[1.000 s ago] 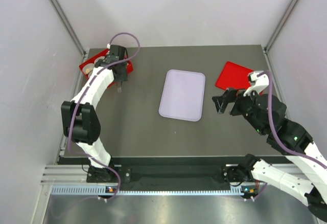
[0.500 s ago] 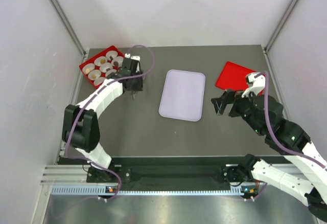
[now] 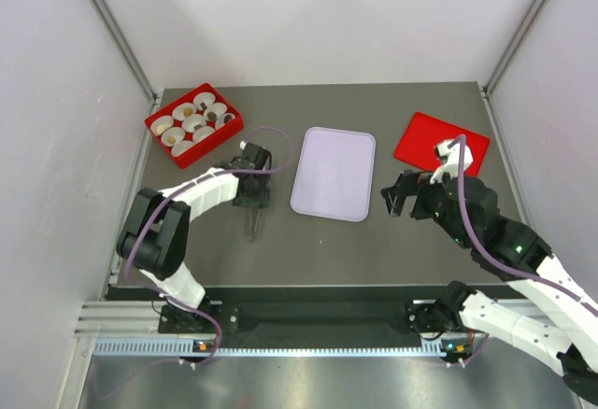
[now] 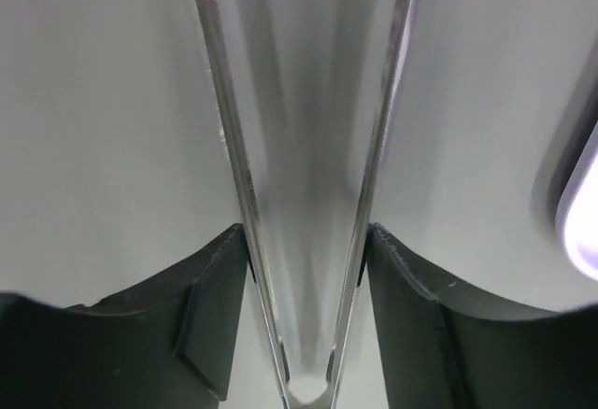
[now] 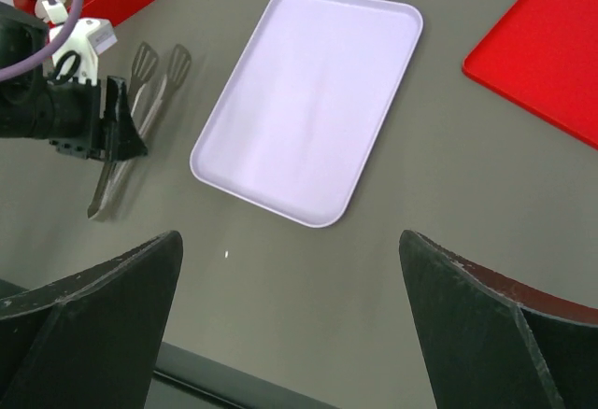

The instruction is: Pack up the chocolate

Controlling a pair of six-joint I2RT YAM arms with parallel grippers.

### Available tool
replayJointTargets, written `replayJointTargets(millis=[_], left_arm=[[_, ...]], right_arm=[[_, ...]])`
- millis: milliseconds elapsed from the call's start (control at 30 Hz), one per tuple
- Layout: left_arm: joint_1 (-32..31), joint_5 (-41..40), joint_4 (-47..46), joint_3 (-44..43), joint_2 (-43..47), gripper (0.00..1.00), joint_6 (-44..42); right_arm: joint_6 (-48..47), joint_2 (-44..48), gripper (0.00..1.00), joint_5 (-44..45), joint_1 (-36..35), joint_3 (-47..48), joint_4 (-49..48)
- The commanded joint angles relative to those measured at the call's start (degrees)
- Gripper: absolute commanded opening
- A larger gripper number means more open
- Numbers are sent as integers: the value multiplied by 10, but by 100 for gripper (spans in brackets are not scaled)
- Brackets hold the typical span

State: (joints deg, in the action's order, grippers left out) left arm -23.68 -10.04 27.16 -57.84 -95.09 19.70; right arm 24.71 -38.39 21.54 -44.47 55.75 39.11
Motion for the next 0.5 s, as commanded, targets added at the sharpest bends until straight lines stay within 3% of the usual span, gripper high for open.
replayJointTargets(millis=[0, 200, 300, 467], left_arm=[[-18, -24, -11, 22, 39, 60, 37], [-49, -14, 11, 41, 71, 75, 72], [-52, 1, 32, 29, 98, 97, 86], [-54, 11, 81, -16, 156, 99, 88]], right_arm=[[11, 2, 100, -5, -1, -5, -18], [31, 0, 100, 10, -3, -34, -31], [60, -22, 100, 25, -2, -52, -25], [83, -107, 100, 95, 10, -4, -31]])
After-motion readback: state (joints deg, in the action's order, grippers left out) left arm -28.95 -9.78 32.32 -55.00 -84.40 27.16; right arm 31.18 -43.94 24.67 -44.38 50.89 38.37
